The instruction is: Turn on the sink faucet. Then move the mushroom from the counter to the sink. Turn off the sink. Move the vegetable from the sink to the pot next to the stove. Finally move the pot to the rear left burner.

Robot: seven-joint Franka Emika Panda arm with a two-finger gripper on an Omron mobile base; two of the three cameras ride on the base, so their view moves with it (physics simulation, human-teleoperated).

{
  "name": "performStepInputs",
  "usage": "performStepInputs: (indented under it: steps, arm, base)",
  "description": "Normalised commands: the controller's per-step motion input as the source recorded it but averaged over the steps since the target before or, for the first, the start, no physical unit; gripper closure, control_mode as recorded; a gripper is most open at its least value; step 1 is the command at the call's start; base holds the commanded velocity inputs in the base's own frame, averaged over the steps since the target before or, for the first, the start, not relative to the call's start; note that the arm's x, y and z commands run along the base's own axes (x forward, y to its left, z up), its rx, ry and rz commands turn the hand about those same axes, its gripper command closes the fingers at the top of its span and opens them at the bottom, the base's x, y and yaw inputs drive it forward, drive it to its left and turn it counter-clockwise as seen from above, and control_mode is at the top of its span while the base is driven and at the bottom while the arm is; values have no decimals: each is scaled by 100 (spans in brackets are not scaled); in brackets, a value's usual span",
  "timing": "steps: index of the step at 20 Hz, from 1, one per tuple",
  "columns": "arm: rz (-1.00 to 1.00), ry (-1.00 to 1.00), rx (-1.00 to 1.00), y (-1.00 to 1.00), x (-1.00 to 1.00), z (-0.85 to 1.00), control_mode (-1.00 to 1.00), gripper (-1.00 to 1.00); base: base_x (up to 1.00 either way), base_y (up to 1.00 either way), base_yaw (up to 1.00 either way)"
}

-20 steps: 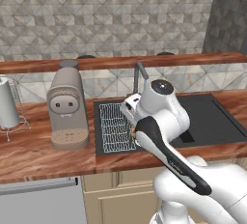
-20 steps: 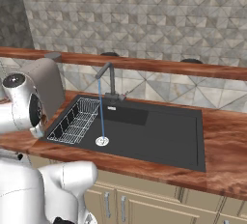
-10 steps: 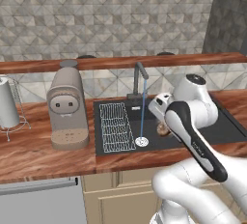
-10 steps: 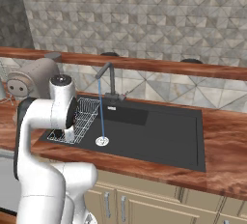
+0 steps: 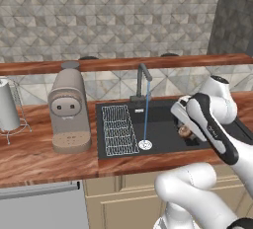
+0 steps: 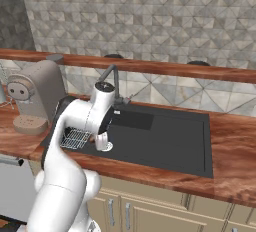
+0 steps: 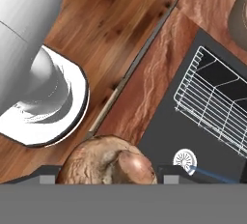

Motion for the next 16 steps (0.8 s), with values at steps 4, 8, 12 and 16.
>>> performStepInputs:
  steps: [4, 8, 12, 16]
  arm:
    - [1, 1, 0, -37, 21, -23, -100, 100]
    - [13, 0, 0, -29, 54, -26, -100, 100]
    - [21, 2, -2, -3, 71, -28, -100, 100]
    - [25, 9, -7, 0, 87, -29, -100, 100]
  base:
    - [0, 0, 0]
    - [0, 0, 0]
    - [0, 0, 0]
    - [0, 0, 0]
